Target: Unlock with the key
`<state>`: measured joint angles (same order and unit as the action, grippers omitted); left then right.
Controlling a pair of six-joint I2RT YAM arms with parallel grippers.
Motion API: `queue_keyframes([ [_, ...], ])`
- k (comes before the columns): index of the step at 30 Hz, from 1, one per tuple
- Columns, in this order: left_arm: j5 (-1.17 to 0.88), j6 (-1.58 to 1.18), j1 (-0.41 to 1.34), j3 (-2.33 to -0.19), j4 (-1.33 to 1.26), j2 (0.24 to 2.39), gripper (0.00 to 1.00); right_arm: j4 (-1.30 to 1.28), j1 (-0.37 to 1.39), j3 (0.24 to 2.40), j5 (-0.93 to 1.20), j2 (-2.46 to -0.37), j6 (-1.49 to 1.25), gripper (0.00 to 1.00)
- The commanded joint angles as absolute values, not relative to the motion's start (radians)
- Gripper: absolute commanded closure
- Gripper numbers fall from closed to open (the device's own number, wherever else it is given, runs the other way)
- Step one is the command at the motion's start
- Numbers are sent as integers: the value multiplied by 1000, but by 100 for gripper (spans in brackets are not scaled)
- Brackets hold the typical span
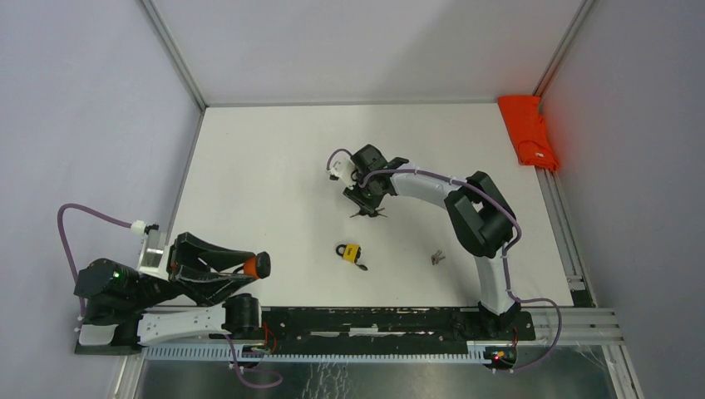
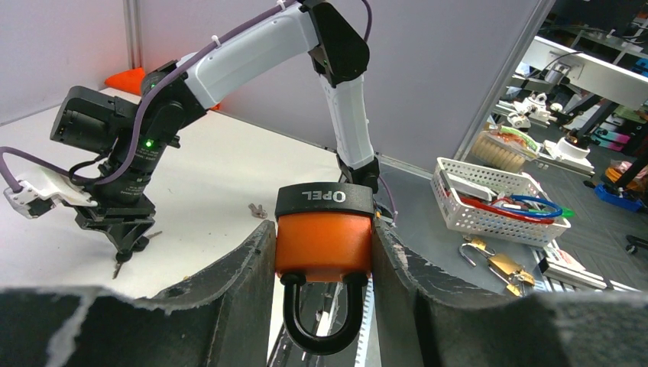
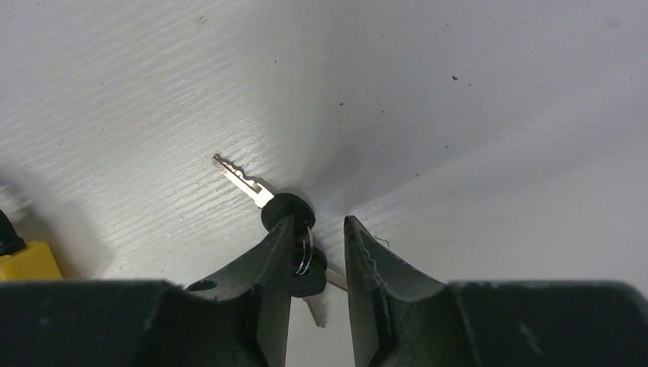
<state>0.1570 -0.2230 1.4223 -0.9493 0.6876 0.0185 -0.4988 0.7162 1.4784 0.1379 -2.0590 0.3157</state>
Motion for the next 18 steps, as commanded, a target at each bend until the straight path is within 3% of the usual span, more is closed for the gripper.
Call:
queue_keyframes([
  [1,176,-230,1427,-962,643,9,98,-511,722,1451,151,-2057,338,65],
  [18,176,-230,1428,-959,636,9,98,-441,737,1355,192,-1924,318,64],
])
